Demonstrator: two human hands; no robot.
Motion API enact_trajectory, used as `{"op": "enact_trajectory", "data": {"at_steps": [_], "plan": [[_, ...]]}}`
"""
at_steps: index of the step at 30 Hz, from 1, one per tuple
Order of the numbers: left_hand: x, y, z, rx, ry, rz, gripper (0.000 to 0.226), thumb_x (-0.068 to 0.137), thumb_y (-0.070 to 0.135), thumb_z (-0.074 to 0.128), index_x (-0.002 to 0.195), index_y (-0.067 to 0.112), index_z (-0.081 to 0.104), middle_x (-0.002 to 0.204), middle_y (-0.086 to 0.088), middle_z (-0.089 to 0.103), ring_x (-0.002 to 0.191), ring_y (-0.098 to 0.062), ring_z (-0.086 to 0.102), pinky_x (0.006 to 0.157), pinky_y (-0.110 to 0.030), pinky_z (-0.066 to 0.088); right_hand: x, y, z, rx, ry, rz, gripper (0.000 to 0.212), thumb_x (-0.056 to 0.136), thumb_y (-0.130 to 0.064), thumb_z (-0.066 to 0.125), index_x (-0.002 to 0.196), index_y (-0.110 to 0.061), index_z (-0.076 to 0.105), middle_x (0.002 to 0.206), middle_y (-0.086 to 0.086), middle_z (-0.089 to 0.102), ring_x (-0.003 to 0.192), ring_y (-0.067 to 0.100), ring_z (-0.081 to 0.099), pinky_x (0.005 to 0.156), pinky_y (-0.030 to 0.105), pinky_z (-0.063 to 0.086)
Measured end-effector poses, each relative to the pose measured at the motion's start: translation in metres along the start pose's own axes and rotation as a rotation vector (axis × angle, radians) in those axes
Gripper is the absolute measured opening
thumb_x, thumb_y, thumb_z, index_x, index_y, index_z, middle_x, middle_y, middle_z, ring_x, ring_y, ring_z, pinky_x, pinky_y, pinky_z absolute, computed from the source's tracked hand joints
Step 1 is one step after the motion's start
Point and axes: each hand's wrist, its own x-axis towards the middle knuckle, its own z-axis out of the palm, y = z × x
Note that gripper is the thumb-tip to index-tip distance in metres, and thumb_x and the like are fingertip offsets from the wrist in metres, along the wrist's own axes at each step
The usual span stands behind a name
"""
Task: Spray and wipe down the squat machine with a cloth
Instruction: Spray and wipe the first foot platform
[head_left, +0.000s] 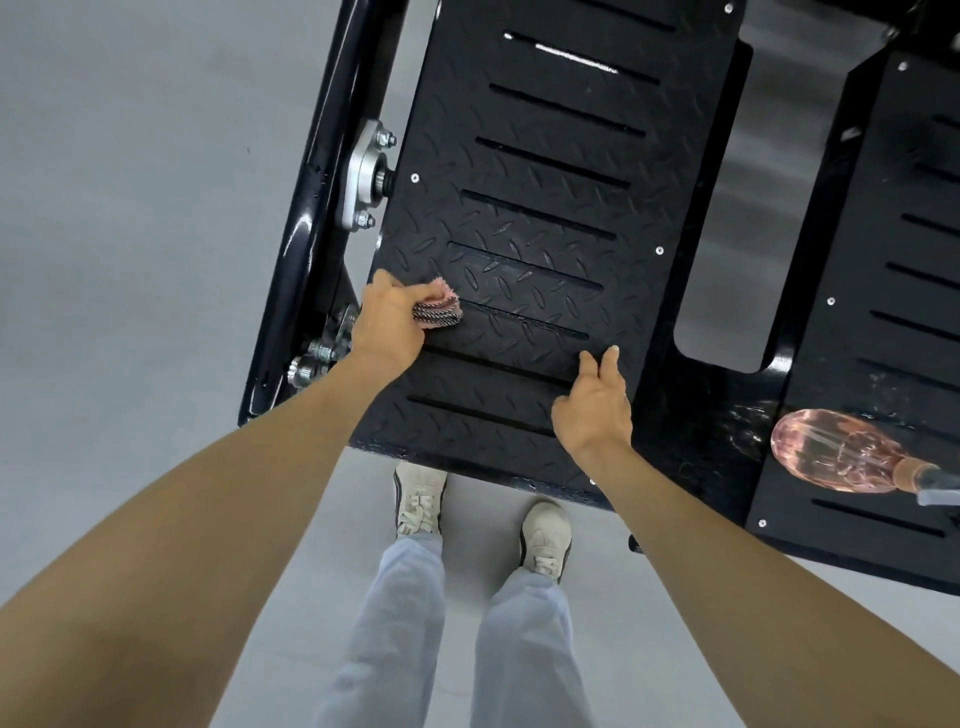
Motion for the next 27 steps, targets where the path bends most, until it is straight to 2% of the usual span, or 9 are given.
{"op": "enact_trajectory", "data": {"at_steps": [2,3,4,6,7,9,13,23,27], "plan": [[0.008,0.009,-0.012,-0.446,0.009,-0.227,0.031,0.074,0.006,0.079,0.104,0.014,0.073,0.091,-0.004,0.064,0.072,-0.014,0.061,0.063,-0.016,0.052,0.003,-0.006,-0.003,0.021,0.013,0.017,0.066,0.094,-0.010,0.048,0.151,-0.009,0.015,0.159,0.014,-0.006,0.145,0.030,0.011,0.116,0.043,0.024],[0.013,0.014,-0.017,-0.520,0.031,-0.281,0.021,0.080,0.011,0.076,0.101,0.014,0.073,0.086,-0.003,0.066,0.059,-0.008,0.057,0.051,-0.014,0.048,0.005,-0.011,-0.005,0.034,0.021,0.024,0.066,0.094,-0.010,0.048,0.151,-0.009,0.015,0.159,0.014,-0.006,0.145,0.030,0.012,0.116,0.043,0.024],[0.019,0.019,-0.021,-0.538,0.081,-0.260,0.017,0.086,0.011,0.071,0.103,0.012,0.074,0.088,-0.005,0.068,0.056,-0.005,0.057,0.049,-0.015,0.047,0.008,-0.014,-0.007,0.047,0.030,0.030,0.066,0.093,-0.009,0.048,0.151,-0.009,0.016,0.159,0.014,-0.006,0.145,0.030,0.012,0.116,0.043,0.024],[0.029,0.029,-0.026,-0.404,0.179,-0.100,0.025,0.090,0.002,0.059,0.112,0.007,0.070,0.097,-0.008,0.061,0.083,-0.013,0.064,0.074,-0.018,0.050,0.015,-0.020,-0.011,0.074,0.047,0.038,0.066,0.093,-0.009,0.048,0.151,-0.009,0.015,0.159,0.013,-0.005,0.145,0.030,0.012,0.116,0.043,0.024],[0.032,0.032,-0.026,-0.251,0.192,-0.034,0.032,0.090,-0.002,0.056,0.118,0.007,0.067,0.103,-0.010,0.055,0.098,-0.020,0.060,0.087,-0.018,0.045,0.017,-0.023,-0.012,0.083,0.052,0.040,0.067,0.093,-0.010,0.048,0.151,-0.009,0.014,0.159,0.014,-0.006,0.145,0.029,0.012,0.116,0.043,0.024],[0.036,0.040,-0.021,0.027,0.159,0.006,0.043,0.089,-0.006,0.050,0.129,0.008,0.057,0.112,-0.010,0.044,0.107,-0.025,0.048,0.087,-0.016,0.037,0.022,-0.026,-0.014,0.092,0.059,0.034,0.069,0.092,-0.009,0.049,0.151,-0.009,0.013,0.159,0.014,-0.006,0.145,0.029,0.011,0.117,0.042,0.023],[0.023,0.056,0.000,0.422,0.052,0.049,0.055,0.083,-0.005,0.054,0.135,0.010,0.044,0.129,-0.014,0.035,0.114,-0.031,0.038,0.087,-0.039,0.044,0.034,-0.022,-0.020,0.082,0.058,0.005,0.070,0.092,-0.008,0.048,0.151,-0.008,0.012,0.159,0.015,-0.006,0.145,0.029,0.010,0.117,0.042,0.023],[-0.002,0.141,0.079,0.481,-0.098,0.127,0.070,0.080,-0.001,0.060,0.142,0.014,0.029,0.136,-0.012,0.028,0.118,-0.030,0.036,0.089,-0.038,0.042,0.040,0.023,-0.045,-0.037,0.023,-0.072,0.072,0.092,-0.011,0.051,0.151,-0.007,0.010,0.159,0.015,-0.004,0.146,0.028,0.008,0.118,0.041,0.020],[-0.014,0.166,0.107,0.551,-0.115,0.170,0.062,0.092,0.006,0.050,0.146,0.009,0.020,0.138,-0.012,0.028,0.119,-0.030,0.036,0.091,-0.037,0.041,0.041,0.036,-0.050,-0.122,0.000,-0.129,0.070,0.093,-0.019,0.053,0.150,-0.006,0.015,0.159,0.014,0.001,0.143,0.029,0.018,0.115,0.041,0.027]]}}
